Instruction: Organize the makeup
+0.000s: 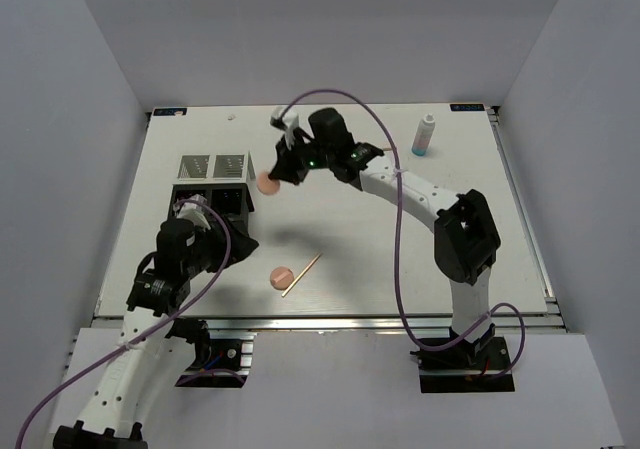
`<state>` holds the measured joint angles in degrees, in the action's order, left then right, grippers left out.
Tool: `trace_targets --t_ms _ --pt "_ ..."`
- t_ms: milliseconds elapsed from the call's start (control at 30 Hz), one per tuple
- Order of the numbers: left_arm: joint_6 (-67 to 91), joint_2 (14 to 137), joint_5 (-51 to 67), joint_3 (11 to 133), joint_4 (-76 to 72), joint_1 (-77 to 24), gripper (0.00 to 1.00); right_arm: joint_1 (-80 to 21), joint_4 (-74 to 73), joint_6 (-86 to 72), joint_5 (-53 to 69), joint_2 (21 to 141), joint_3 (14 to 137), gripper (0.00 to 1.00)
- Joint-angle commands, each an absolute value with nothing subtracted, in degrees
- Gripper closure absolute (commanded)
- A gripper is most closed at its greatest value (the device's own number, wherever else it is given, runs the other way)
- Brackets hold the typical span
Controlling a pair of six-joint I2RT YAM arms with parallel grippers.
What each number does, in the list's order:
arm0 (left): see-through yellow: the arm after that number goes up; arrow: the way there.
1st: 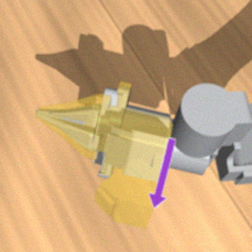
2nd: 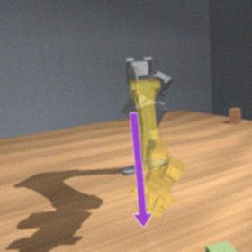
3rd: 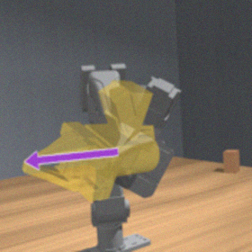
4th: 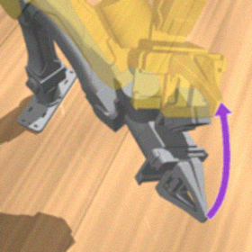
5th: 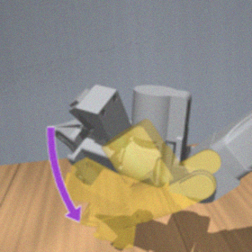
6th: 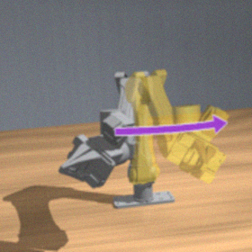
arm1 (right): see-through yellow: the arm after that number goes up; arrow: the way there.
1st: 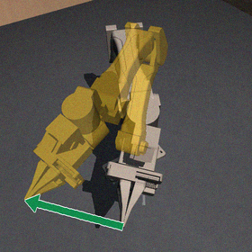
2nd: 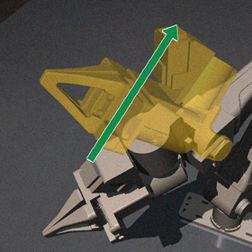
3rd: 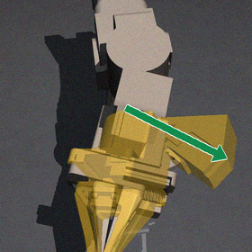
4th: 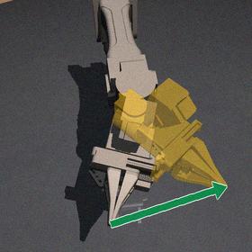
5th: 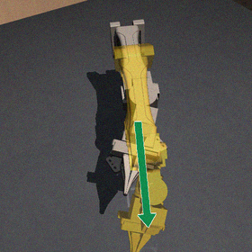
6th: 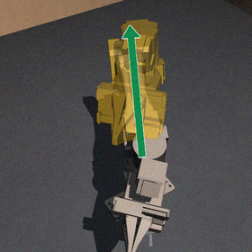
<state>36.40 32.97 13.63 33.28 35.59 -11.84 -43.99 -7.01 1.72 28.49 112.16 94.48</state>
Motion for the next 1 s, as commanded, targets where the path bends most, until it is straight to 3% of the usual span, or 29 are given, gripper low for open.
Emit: trace_targets --t_ms 0,367,600,700,833,967 --pt "36.6 30.7 17.1 31.2 36.0 -11.7 0.15 -46.6 -0.6 -3.7 27.0 114.3 104.5 1.0" --pt "41.8 21.5 14.7 29.6 40.2 -11.7 0.15 -56.3 8.5 -4.2 9.2 122.3 110.7 1.0" --pt "43.9 16.4 13.2 28.2 42.6 -11.7 0.15 -56.9 9.8 -1.6 6.9 123.1 108.6 0.99" --pt "44.0 15.8 13.2 28.1 42.9 -11.7 0.14 -56.9 10.2 -0.4 6.3 123.0 106.7 0.93" --pt "43.9 16.8 13.9 28.1 41.8 -11.7 0.14 -56.8 9.9 1.6 7.0 123.0 105.5 0.65" --pt "44.2 19.8 15.6 27.5 38.7 -11.7 0.14 -56.9 9.6 2.8 8.9 122.0 103.8 0.53"
